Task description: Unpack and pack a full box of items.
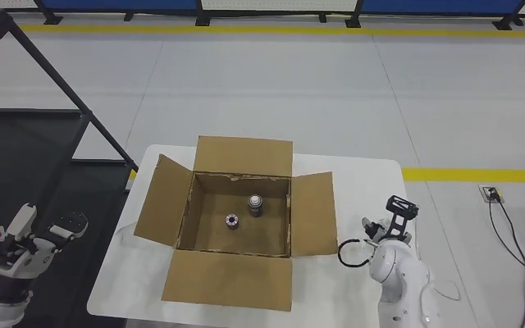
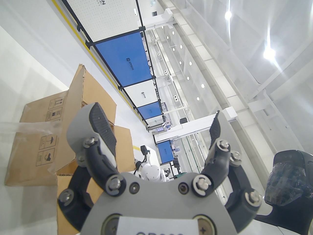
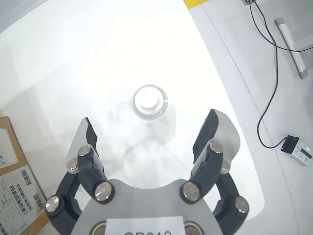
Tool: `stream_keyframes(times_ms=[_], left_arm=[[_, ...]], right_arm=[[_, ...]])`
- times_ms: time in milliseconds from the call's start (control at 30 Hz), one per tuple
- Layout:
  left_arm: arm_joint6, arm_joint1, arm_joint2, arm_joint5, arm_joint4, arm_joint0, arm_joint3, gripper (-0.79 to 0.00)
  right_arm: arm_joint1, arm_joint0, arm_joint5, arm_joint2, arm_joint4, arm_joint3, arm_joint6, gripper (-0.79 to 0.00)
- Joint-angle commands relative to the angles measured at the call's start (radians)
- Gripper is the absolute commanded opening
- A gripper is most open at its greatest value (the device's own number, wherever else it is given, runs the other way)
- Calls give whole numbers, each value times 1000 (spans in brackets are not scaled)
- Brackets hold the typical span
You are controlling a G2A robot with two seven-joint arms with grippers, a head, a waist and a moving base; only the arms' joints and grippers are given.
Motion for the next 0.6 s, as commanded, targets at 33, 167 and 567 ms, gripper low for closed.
stream_keyframes(times_ms=[33, 167, 567], left_arm=[[0, 0, 0, 0, 0, 0, 0, 0], [0, 0, 0, 0, 0, 0, 0, 0], [0, 0, 0, 0, 0, 0, 0, 0]], right_arm=[[3, 14, -13, 10, 23, 28, -20, -394], [7, 26, -27, 27, 51, 52, -42, -576], [14, 1, -23, 26, 79, 5, -66, -785]])
